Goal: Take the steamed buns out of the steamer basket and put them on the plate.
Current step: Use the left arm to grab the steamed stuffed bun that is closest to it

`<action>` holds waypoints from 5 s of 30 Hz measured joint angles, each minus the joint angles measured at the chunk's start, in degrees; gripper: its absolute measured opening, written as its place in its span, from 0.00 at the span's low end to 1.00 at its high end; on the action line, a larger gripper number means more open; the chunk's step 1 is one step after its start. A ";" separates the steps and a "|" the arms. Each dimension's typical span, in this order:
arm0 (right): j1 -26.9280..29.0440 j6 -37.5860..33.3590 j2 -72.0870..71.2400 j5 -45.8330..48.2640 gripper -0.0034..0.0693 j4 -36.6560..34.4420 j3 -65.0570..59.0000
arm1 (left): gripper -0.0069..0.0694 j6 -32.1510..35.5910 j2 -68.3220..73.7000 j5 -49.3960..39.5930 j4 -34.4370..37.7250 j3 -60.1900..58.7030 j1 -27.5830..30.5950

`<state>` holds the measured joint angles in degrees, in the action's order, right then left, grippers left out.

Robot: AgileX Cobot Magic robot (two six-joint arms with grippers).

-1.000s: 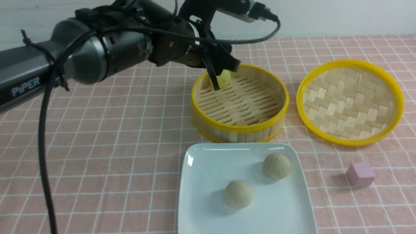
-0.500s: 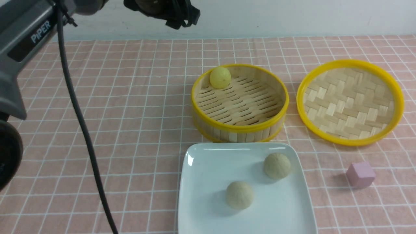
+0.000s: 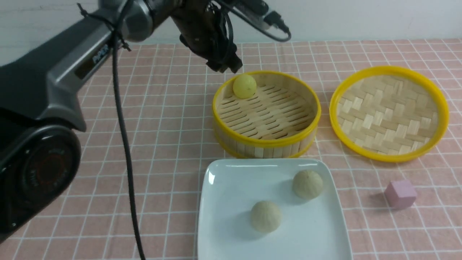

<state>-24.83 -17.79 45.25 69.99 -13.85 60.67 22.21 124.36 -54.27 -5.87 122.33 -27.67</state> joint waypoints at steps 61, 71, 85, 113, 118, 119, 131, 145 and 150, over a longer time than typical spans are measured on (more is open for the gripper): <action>0.00 1.53 0.00 0.00 0.65 -0.02 0.00 | 0.09 9.92 7.79 10.76 14.02 0.00 -0.06; 0.00 1.53 0.00 0.00 0.65 -0.02 0.00 | 0.10 6.63 -1.44 -0.01 15.19 0.00 0.01; 0.00 1.53 0.00 0.00 0.65 -0.07 0.00 | 0.11 7.24 -5.83 -16.77 34.42 0.00 14.18; 0.00 1.53 0.00 -0.04 0.65 -6.90 0.00 | 0.13 22.33 2.12 -15.80 61.21 3.26 27.78; 0.00 1.53 0.00 0.08 0.65 -6.80 0.00 | 0.14 22.40 2.35 -15.87 60.91 8.95 25.94; 0.00 1.53 0.00 0.08 0.65 -6.73 0.00 | 0.14 22.40 2.35 -15.64 60.55 9.83 25.57; 0.00 1.53 0.00 1.69 0.65 -6.71 0.00 | 0.15 23.31 4.93 -7.84 53.24 15.52 22.05; 0.00 2.89 0.00 2.26 0.65 -6.66 0.00 | 0.16 29.73 15.68 -9.09 60.31 15.52 18.52; 0.00 2.99 0.00 2.32 0.65 -6.66 0.00 | 0.21 33.85 15.89 -9.31 59.87 15.52 18.14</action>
<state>-24.83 -14.80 45.25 72.31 -20.51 60.67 56.06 140.24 -63.58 54.00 137.85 -9.54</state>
